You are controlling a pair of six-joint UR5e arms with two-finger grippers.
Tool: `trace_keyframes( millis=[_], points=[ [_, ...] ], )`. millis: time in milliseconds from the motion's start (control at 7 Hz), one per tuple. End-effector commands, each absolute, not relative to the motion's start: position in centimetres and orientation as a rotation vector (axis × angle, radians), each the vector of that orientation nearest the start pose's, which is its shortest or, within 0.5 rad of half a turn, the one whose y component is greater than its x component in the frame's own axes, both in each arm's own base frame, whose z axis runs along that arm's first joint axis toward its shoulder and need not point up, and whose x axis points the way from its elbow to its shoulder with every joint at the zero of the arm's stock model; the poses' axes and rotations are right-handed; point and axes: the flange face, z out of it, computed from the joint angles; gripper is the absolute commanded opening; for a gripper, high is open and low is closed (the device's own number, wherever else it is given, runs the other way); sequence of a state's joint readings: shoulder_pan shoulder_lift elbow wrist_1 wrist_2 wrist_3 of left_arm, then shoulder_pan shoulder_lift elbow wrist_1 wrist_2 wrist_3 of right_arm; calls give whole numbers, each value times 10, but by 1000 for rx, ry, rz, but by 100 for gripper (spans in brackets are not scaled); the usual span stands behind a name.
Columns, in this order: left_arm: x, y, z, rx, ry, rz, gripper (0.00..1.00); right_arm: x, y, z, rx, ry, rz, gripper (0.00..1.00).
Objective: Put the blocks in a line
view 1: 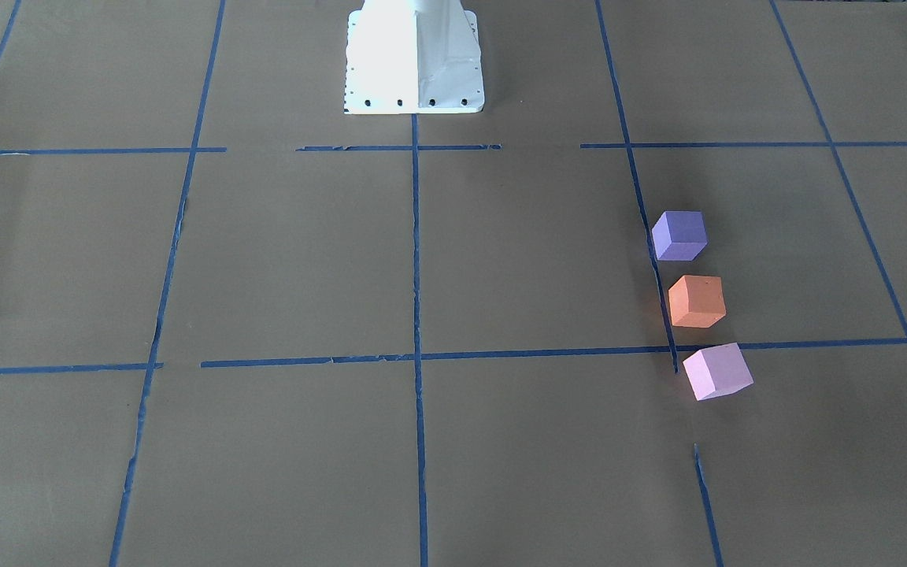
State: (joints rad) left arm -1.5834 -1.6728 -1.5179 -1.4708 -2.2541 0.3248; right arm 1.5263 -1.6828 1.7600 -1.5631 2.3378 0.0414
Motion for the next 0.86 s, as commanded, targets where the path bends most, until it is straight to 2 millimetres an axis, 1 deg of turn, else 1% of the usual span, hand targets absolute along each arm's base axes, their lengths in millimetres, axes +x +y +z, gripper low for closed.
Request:
trace_keyframes(
  millis=[0,286,714],
  points=[
    [-68,-530,640,56,799,197,100,44,-451,618,47,-769,-35,100],
    [-67,-531,641,57,796,196,100,44,-451,617,49,-771,-36,100],
    [-68,-532,635,72,795,201,100,44,-451,618,47,-769,-35,100]
  ],
)
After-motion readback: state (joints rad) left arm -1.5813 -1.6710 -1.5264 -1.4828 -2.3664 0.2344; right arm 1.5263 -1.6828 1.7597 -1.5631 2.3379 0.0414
